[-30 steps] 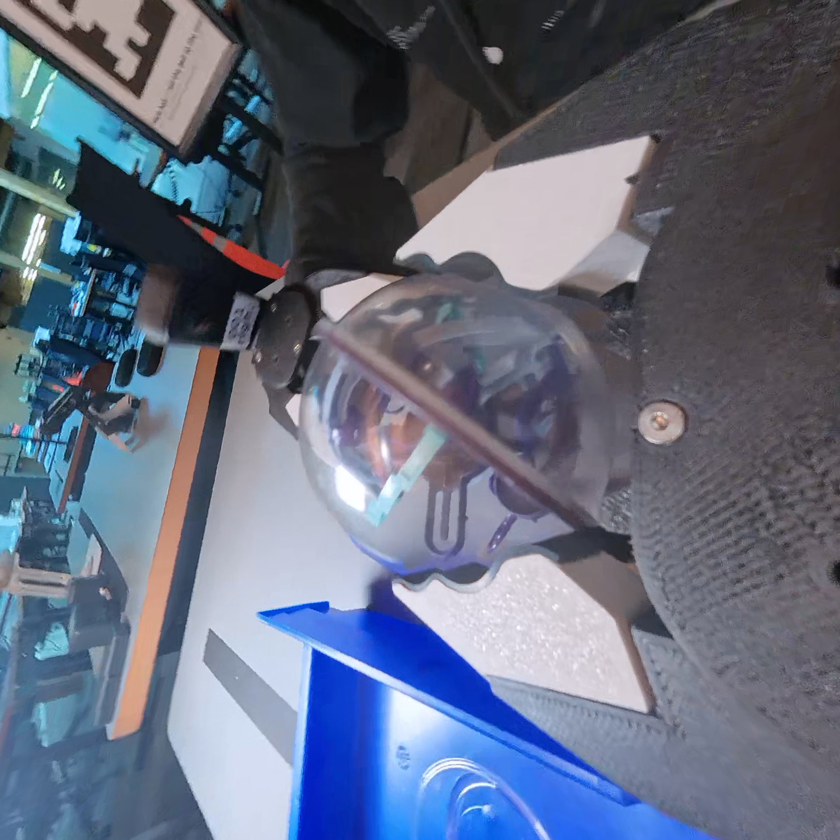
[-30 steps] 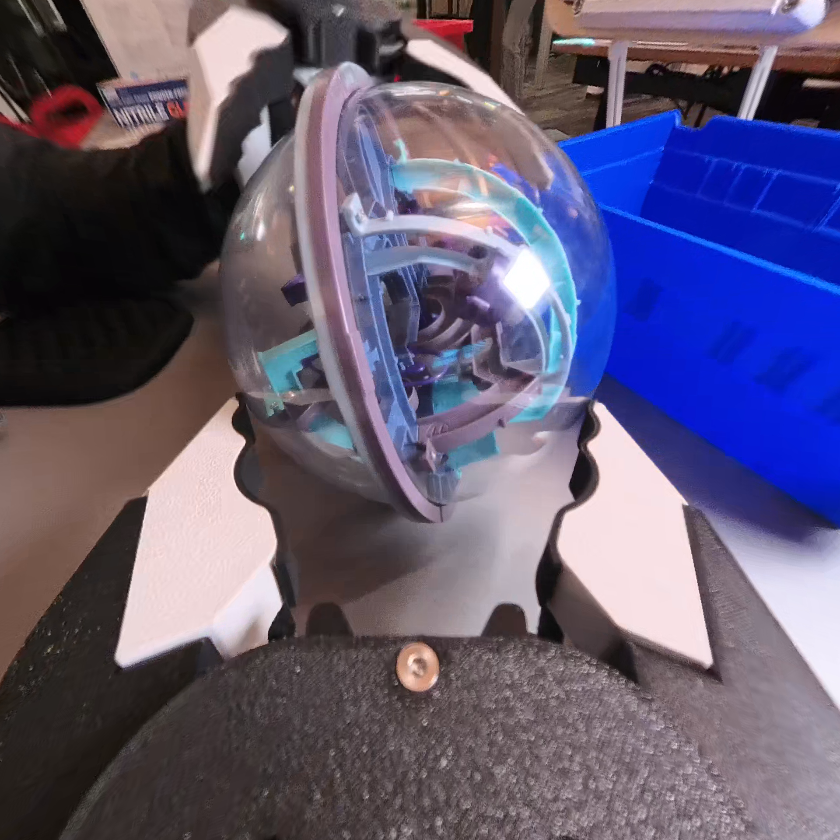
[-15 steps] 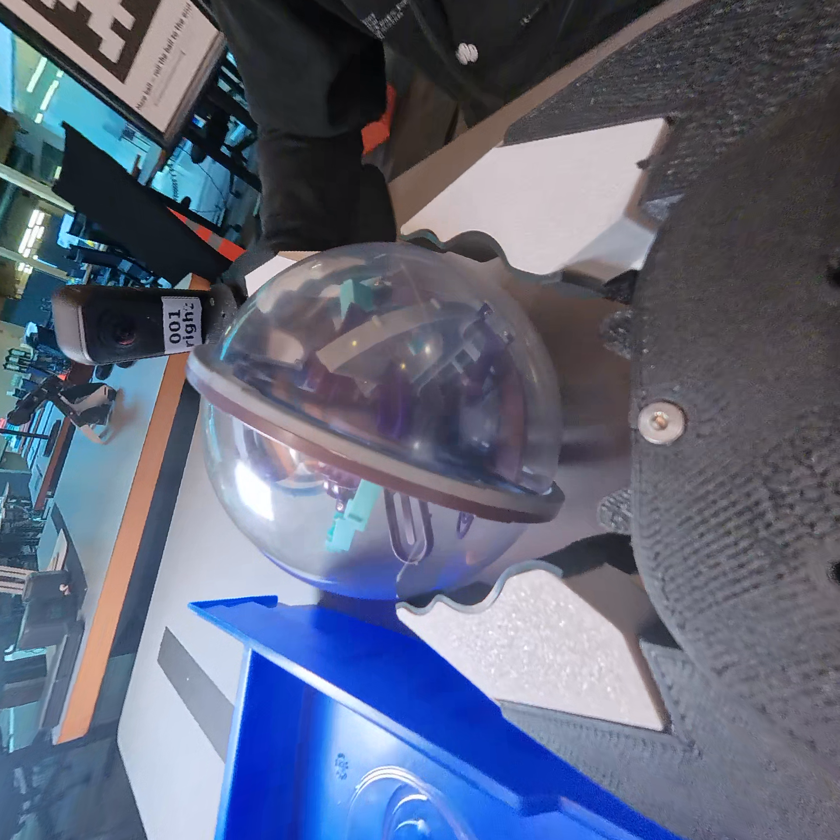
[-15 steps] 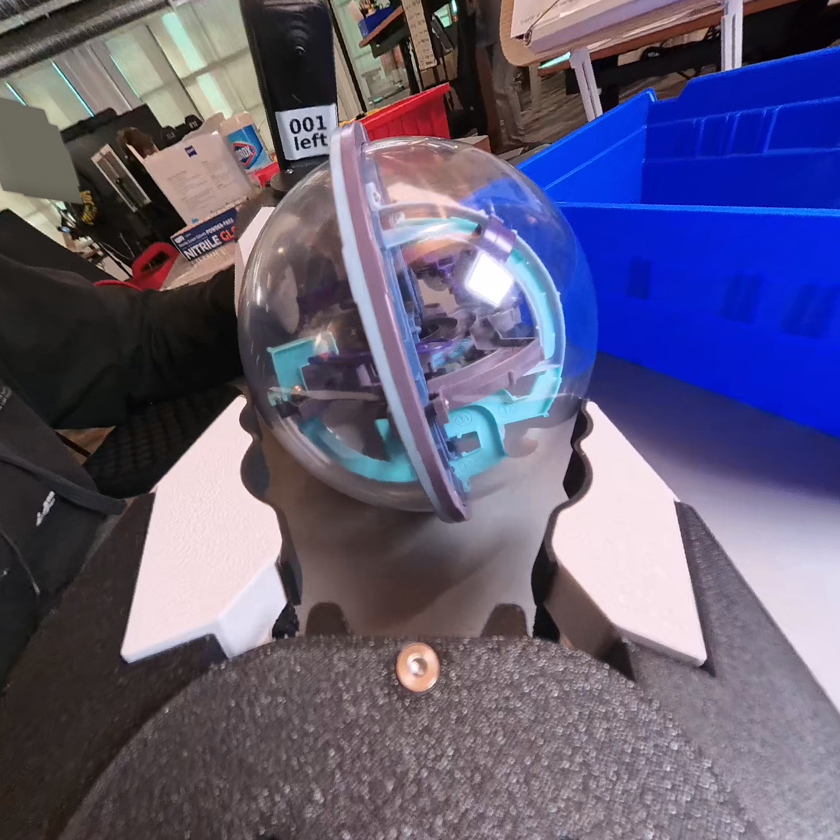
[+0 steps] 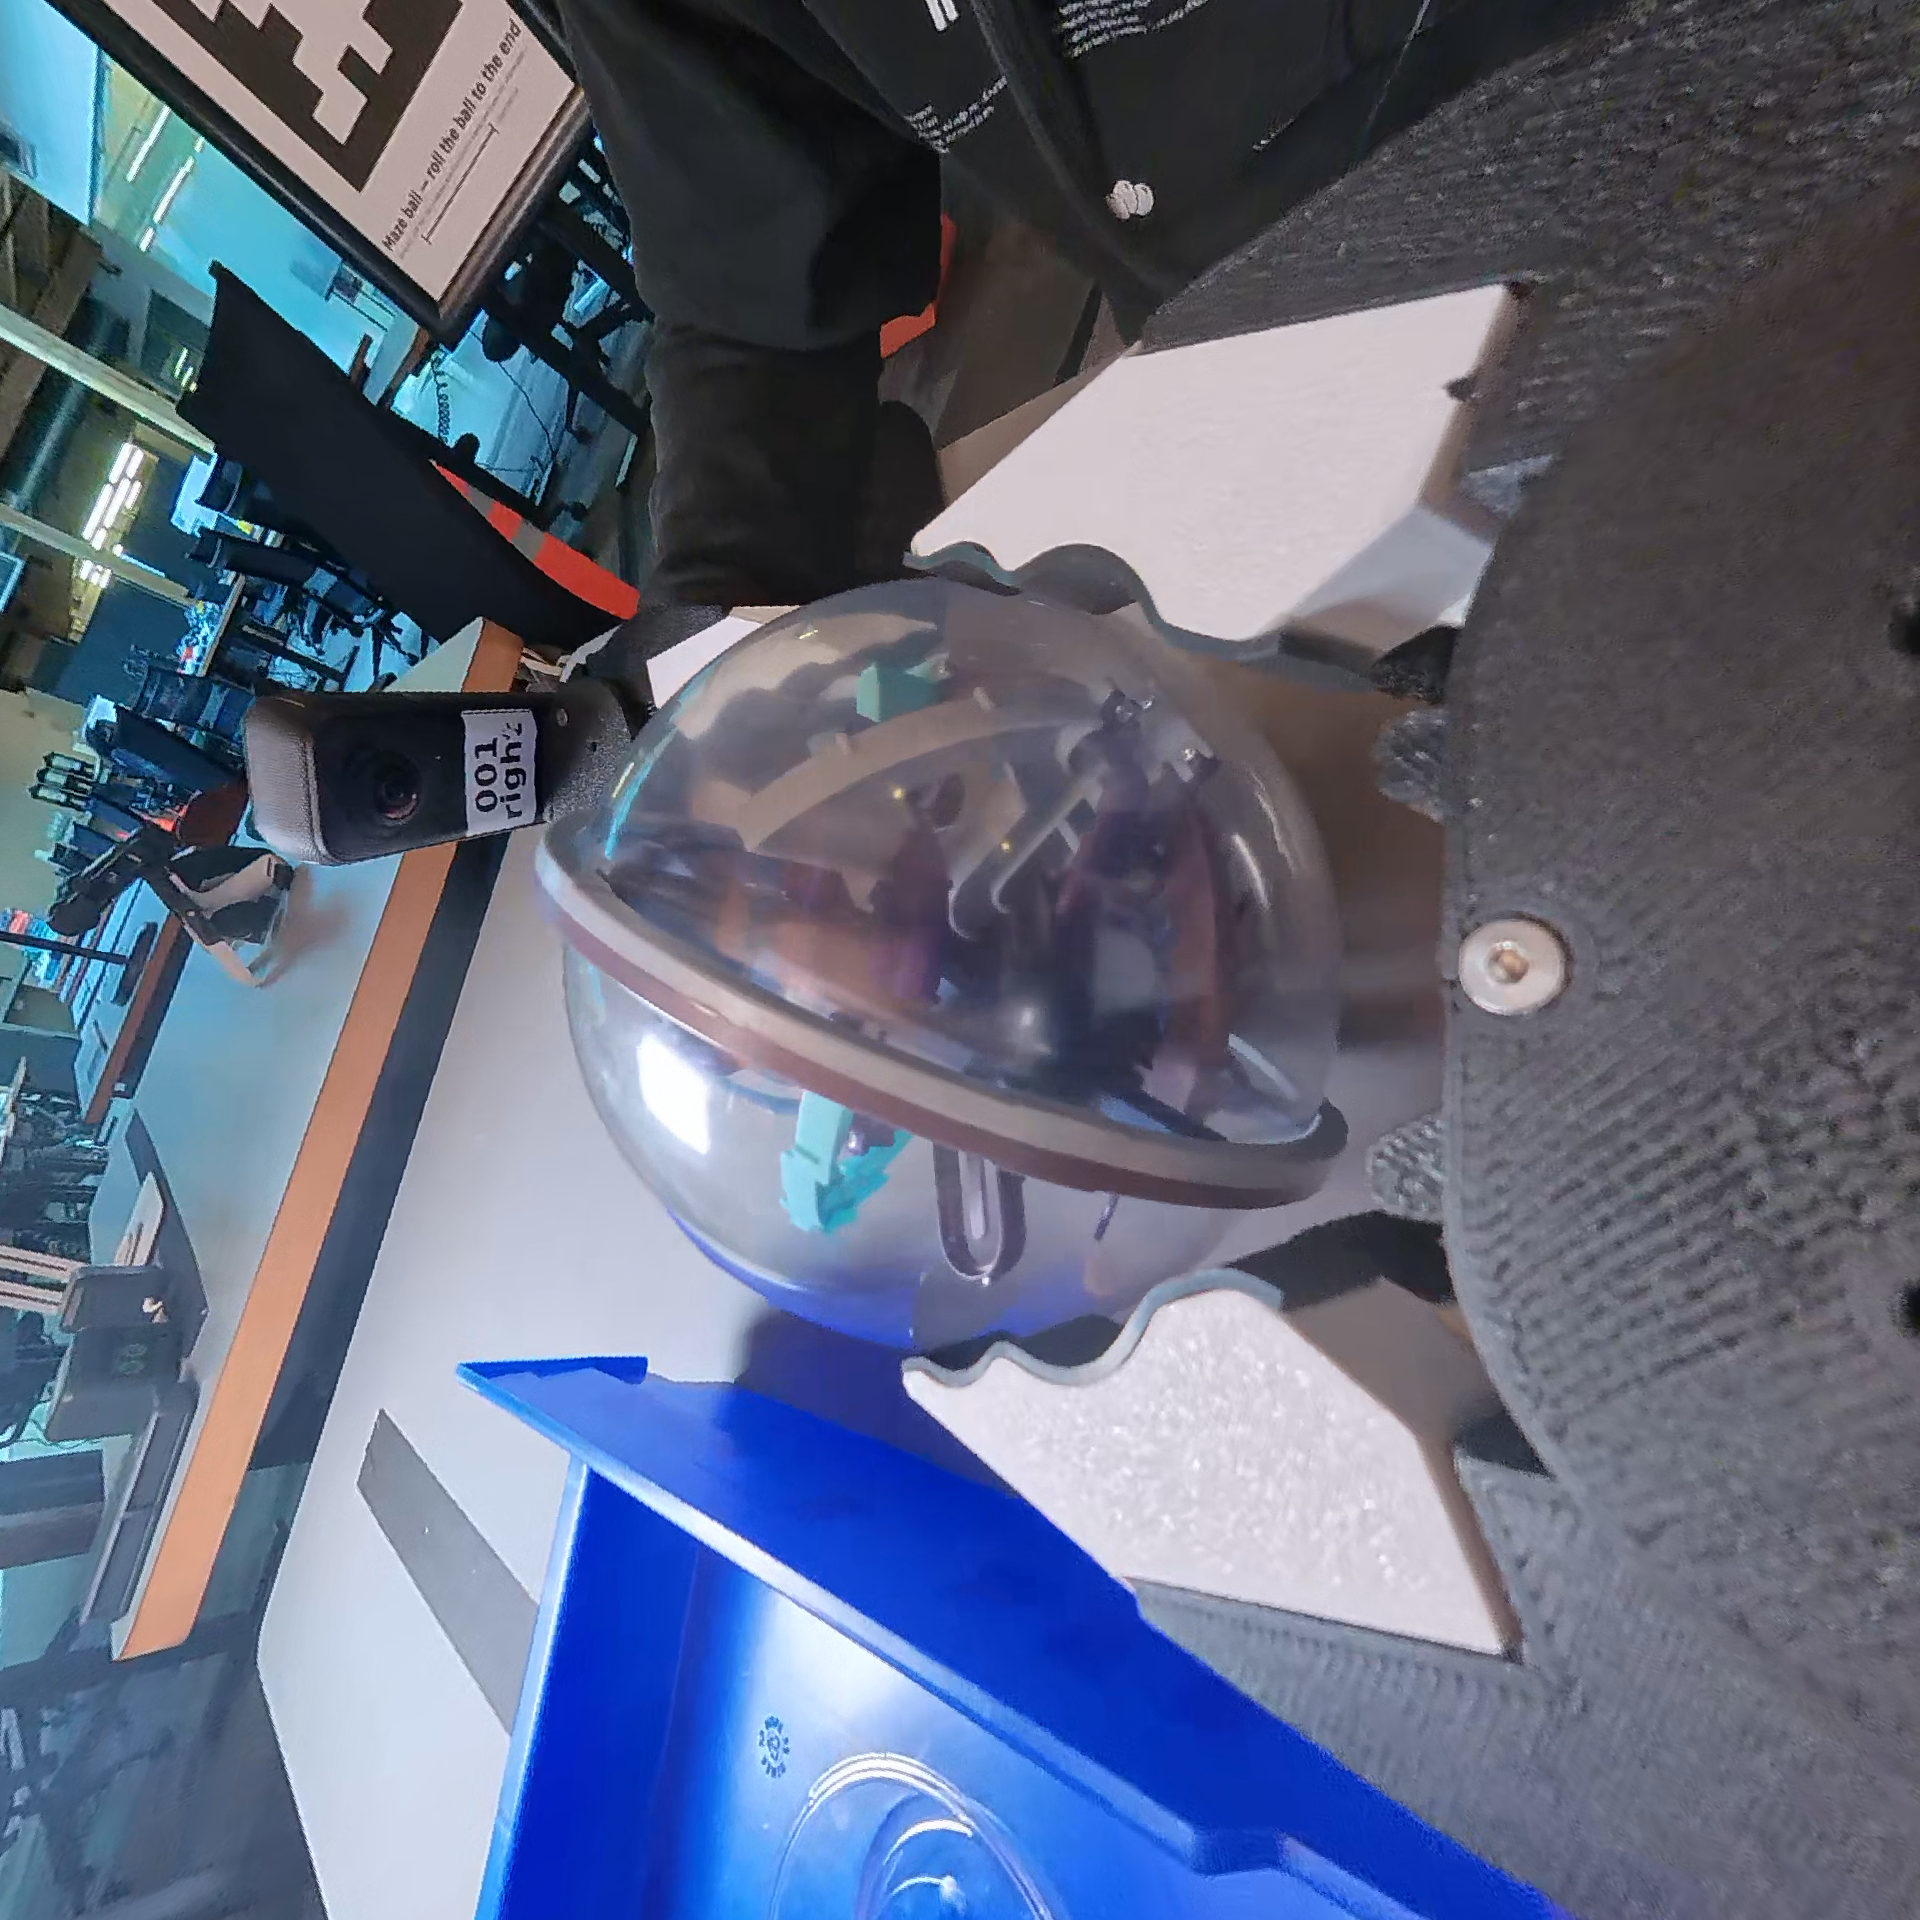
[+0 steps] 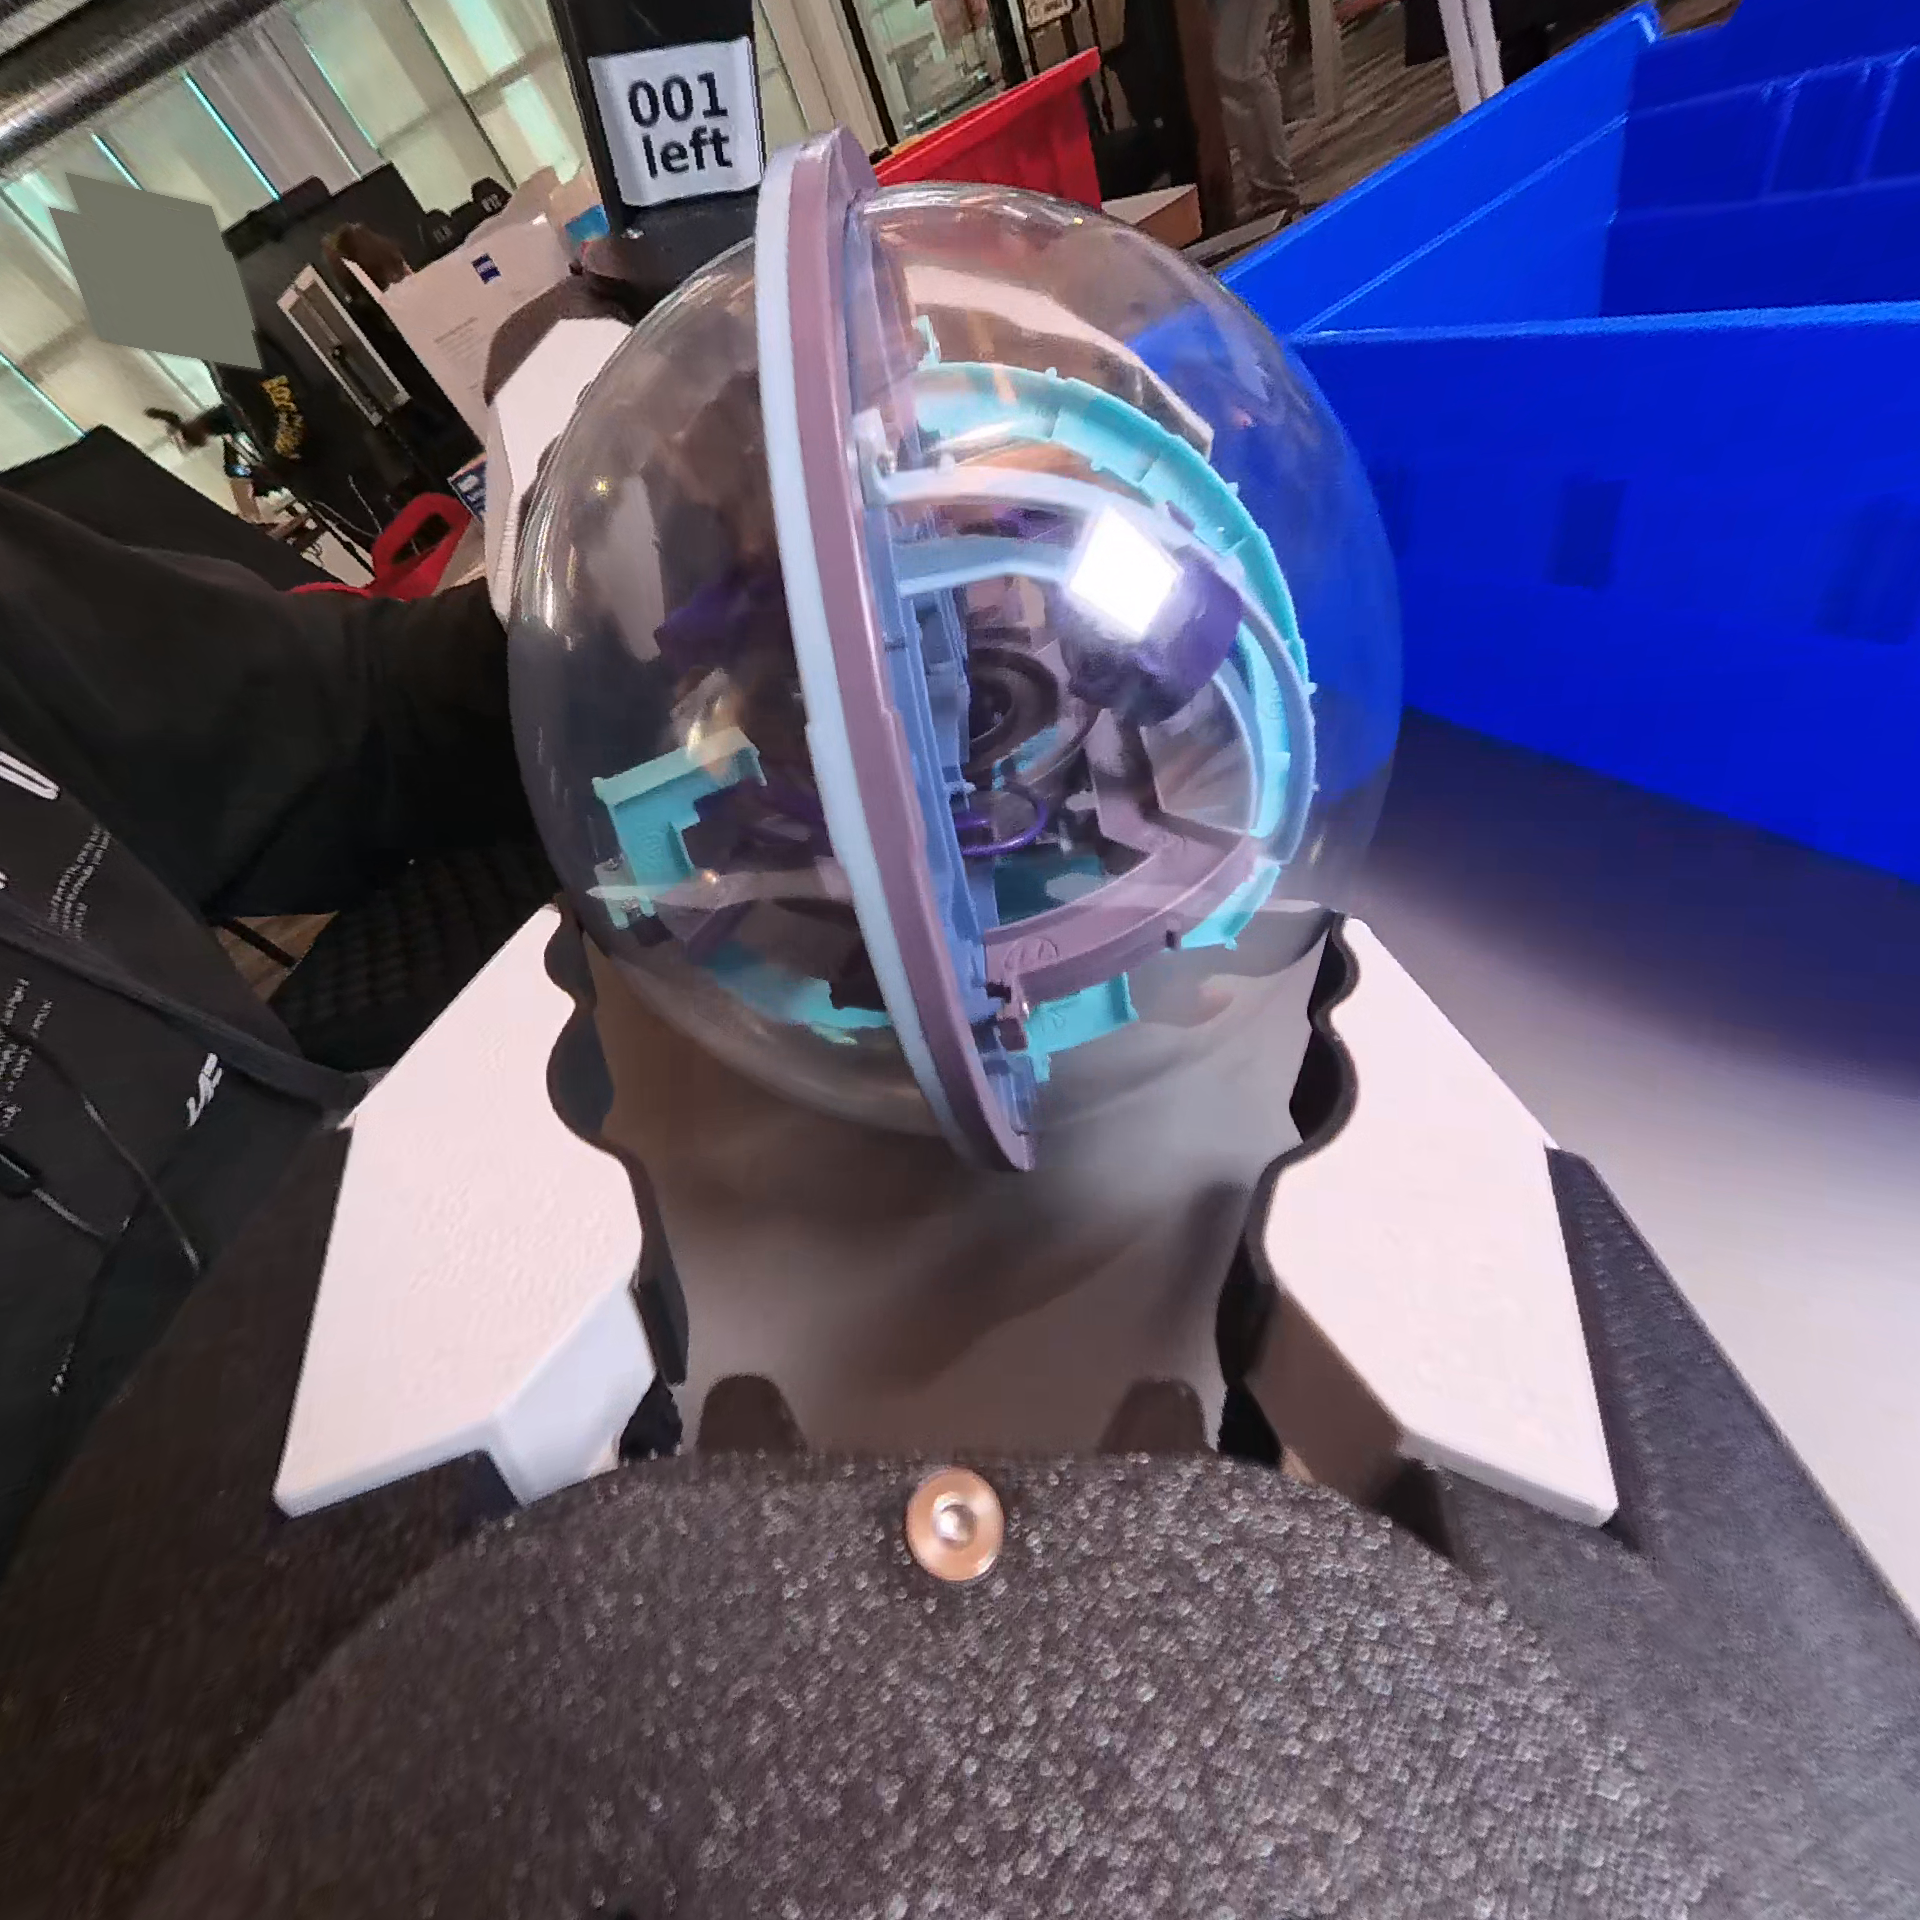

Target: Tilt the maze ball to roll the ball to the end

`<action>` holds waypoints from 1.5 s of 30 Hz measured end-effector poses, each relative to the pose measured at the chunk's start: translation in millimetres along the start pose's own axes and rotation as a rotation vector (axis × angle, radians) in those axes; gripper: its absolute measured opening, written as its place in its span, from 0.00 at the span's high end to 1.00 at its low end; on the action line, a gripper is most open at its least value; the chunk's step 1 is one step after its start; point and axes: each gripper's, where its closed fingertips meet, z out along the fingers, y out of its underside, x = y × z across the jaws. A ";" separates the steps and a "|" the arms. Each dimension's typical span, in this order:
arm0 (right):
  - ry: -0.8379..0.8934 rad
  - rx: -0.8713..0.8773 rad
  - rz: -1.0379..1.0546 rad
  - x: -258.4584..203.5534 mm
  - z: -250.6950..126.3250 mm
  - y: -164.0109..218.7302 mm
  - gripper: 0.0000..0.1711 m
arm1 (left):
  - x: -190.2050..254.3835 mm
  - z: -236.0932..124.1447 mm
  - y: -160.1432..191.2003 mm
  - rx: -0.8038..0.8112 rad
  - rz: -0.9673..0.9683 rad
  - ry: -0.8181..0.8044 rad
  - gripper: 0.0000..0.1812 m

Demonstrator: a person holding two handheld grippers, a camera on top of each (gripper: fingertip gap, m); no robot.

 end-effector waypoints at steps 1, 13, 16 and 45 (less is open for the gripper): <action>-0.006 -0.006 0.003 -1.0 0.5 1.2 0.22 | 0.9 -0.1 -0.7 0.003 -0.003 -0.001 0.24; -0.035 -0.006 0.082 -6.7 1.2 -1.9 0.22 | 0.4 -6.3 4.4 0.065 -0.169 0.037 0.24; -0.061 -0.043 0.090 -9.1 2.8 5.5 0.22 | 3.2 -4.2 0.8 0.050 -0.146 0.012 0.25; 0.124 -0.027 -0.311 -2.7 -3.0 -3.1 0.20 | 11.2 15.1 15.6 -0.023 0.261 0.043 0.14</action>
